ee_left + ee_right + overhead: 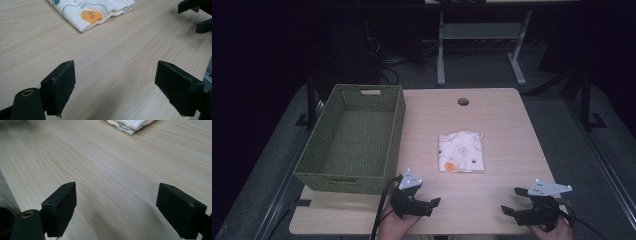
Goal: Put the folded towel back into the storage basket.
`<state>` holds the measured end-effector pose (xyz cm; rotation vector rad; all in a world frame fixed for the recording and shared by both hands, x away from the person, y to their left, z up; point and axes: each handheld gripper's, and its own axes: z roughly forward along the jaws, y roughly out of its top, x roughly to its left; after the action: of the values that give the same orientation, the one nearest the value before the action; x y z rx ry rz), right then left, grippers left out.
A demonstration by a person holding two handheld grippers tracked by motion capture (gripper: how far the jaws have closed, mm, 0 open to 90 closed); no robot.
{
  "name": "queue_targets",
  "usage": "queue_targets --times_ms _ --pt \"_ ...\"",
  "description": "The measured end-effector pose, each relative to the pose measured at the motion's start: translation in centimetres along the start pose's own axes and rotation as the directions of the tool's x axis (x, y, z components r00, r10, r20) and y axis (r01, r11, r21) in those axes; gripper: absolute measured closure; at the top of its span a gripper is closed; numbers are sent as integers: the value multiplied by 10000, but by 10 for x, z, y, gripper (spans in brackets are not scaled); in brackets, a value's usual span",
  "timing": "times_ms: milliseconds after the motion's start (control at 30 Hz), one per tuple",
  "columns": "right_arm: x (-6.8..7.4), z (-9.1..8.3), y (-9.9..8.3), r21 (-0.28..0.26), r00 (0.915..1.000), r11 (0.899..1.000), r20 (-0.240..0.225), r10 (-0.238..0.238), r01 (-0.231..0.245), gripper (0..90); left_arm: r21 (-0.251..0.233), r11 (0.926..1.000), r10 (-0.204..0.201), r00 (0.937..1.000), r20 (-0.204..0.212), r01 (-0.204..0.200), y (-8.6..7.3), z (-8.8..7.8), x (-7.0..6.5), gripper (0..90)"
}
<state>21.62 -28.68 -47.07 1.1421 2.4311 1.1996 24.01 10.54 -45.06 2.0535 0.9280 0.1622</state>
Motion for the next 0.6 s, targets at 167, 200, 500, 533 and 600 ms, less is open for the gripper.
queue_targets --times_ms 167,200,500,533,600 --pt "-1 3 1 93 9999 9999 -142 -53 54 178 -50 10000 -66 10000 58 66 1 0 0 169" --pt "-1 3 1 93 9999 9999 -142 -53 54 178 -50 10000 -66 10000 58 66 1 0 0 169" --pt "-4 9 7 40 9997 10000 -235 81 -80 178 -104 9999 -82 9999 114 84 4 -1 0 169" --pt "-4 9 7 50 9998 9999 -201 97 -96 178 -77 10000 -59 9999 133 60 4 0 0 169" --pt "-4 10 7 42 9997 9999 -205 141 -140 178 -52 10000 -68 9999 130 68 4 1 0 169"
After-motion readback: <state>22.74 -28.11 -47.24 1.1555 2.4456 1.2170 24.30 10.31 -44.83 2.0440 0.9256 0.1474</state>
